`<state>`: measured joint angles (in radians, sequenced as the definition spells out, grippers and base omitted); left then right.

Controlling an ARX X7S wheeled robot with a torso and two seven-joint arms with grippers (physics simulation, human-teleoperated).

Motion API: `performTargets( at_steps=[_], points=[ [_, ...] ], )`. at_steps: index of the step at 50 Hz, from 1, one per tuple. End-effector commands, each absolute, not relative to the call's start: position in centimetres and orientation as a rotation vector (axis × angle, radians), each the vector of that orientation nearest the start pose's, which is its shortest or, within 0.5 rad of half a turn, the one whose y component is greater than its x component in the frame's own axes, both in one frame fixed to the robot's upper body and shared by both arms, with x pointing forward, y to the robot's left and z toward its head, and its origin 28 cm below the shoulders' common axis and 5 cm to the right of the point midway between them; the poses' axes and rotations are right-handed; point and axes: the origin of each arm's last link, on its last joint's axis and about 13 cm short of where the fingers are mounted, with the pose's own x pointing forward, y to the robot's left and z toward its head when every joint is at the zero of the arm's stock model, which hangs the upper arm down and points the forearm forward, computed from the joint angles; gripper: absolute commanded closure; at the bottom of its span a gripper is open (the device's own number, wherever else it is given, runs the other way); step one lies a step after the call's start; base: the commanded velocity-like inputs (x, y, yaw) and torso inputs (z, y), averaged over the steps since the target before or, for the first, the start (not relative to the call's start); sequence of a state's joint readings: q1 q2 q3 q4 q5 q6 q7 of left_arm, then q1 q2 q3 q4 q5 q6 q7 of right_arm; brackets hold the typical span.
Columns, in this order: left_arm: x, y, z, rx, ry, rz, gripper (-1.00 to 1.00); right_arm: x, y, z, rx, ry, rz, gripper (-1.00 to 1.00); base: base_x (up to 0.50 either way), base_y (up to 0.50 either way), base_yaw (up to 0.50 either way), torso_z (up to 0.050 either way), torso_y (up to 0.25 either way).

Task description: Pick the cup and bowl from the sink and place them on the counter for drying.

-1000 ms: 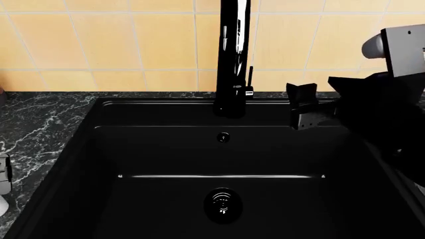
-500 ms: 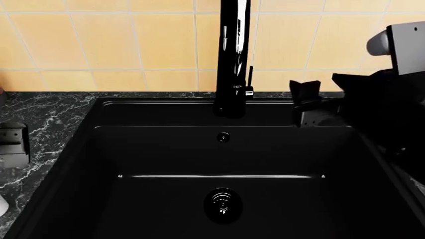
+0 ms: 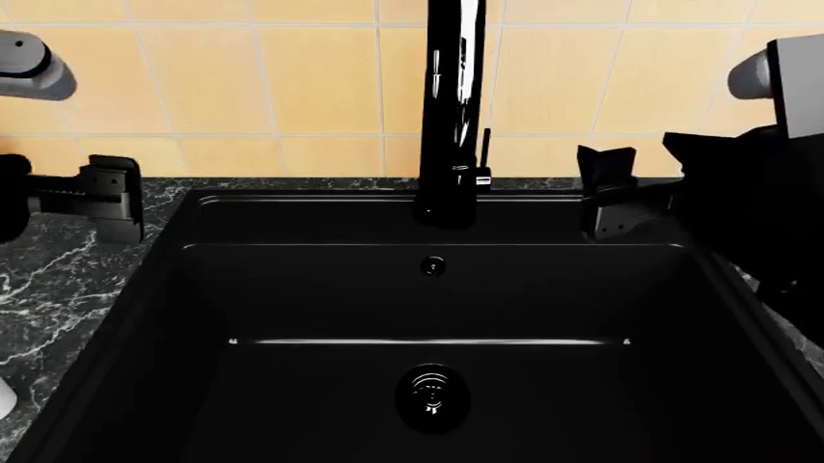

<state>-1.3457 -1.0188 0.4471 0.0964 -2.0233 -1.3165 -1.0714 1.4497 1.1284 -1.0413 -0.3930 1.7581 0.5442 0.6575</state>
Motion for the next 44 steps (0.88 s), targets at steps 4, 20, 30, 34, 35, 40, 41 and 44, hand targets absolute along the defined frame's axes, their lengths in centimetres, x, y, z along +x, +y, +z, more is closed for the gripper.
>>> performTargets(
  at_steps=[4, 20, 30, 34, 35, 40, 41, 44],
  points=[
    [23.9, 29.9, 33.8, 0.081, 0.356, -0.034, -1.00, 23.7, -17.0, 30.0, -0.047, 0.121, 0.186, -1.00, 0.00, 0.00, 0.00, 0.000, 0.000],
    [24.8, 28.1, 34.3, 0.070, 0.319, -0.099, -1.00, 23.8, -17.3, 30.3, -0.034, 0.091, 0.150, -1.00, 0.00, 0.00, 0.00, 0.000, 0.000],
    [26.3, 27.3, 35.2, 0.074, 0.306, -0.128, -1.00, 23.9, -17.7, 32.0, -0.022, 0.072, 0.133, -1.00, 0.00, 0.00, 0.00, 0.002, 0.000],
    [26.7, 26.7, 35.5, 0.077, 0.299, -0.156, -1.00, 24.1, -17.6, 32.5, -0.022, 0.062, 0.129, -1.00, 0.00, 0.00, 0.00, 0.000, 0.000],
    [26.7, 26.7, 35.8, 0.074, 0.293, -0.165, -1.00, 24.1, -17.6, 32.7, -0.021, 0.061, 0.128, -1.00, 0.00, 0.00, 0.00, 0.000, 0.000],
    [27.4, 26.2, 36.0, 0.081, 0.287, -0.195, -1.00, 24.3, -17.4, 33.3, -0.028, 0.063, 0.127, -1.00, 0.00, 0.00, 0.00, 0.000, 0.000],
    [27.5, 26.1, 36.0, 0.082, 0.288, -0.196, -1.00, 24.4, -17.5, 33.4, -0.029, 0.060, 0.125, -1.00, 0.00, 0.00, 0.00, 0.000, 0.000],
    [28.2, 26.0, 36.0, 0.078, 0.291, -0.204, -1.00, 24.7, -17.5, 33.8, -0.024, 0.050, 0.118, -1.00, 0.00, 0.00, 0.00, 0.000, 0.000]
  ],
)
